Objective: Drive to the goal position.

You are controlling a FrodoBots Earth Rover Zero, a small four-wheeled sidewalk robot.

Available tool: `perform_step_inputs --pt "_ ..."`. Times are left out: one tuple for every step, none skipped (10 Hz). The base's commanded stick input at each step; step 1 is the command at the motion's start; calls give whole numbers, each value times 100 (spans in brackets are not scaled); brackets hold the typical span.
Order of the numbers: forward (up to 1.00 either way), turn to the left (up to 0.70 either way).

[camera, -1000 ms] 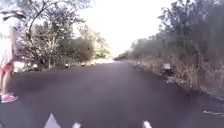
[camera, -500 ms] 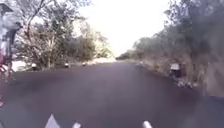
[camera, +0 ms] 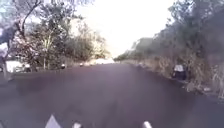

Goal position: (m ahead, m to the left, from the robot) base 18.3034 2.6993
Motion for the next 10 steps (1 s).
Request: perform_step_inputs --pt "85 -26" --pt "85 -33" --pt "85 -33" --pt "85 -33" --pt "85 -33" --pt "85 -33" --pt "85 -33" --pt "85 -33" --pt "85 -33" --pt "85 -33"
